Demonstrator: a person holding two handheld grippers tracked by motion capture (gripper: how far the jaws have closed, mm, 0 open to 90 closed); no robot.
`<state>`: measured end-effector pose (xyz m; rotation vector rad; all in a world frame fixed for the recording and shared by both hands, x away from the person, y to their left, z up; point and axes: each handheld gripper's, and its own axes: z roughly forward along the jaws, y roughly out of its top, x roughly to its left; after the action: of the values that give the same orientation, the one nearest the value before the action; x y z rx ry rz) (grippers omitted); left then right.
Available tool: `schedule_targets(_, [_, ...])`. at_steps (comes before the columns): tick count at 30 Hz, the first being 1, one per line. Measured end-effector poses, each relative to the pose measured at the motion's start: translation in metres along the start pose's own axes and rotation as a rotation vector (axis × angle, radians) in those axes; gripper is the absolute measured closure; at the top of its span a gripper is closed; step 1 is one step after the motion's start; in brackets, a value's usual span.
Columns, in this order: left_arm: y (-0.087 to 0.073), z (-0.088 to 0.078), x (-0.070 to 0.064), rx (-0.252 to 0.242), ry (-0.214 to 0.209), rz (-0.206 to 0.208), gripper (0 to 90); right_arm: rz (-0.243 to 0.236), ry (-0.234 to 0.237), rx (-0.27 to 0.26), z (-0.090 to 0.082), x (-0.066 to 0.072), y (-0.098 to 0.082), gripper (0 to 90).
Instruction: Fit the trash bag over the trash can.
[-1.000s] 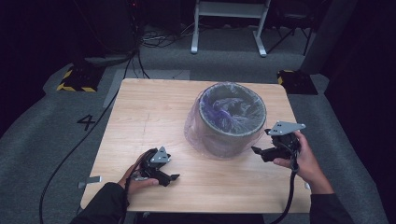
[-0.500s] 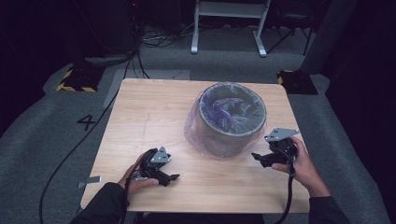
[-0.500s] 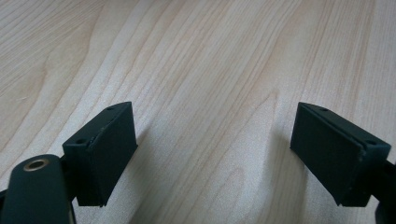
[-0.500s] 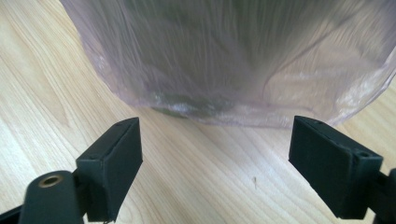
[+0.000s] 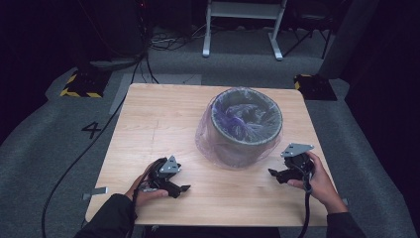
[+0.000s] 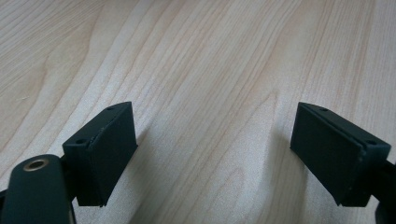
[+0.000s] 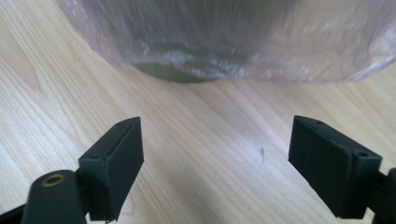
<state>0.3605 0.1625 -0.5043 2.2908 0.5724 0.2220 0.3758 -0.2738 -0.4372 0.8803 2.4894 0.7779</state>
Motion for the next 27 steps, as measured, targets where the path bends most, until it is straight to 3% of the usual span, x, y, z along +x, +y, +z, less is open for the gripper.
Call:
schedule_targets(15, [0.0,0.0,0.0,0.002,0.002,0.002,14.0,0.031,-0.011,0.03,0.01,0.002,-0.029,18.4])
schedule_targets(27, [0.0,0.0,0.0,0.002,0.002,0.001,14.0,0.078,-0.015,0.023,0.009,0.003,-0.052,18.2])
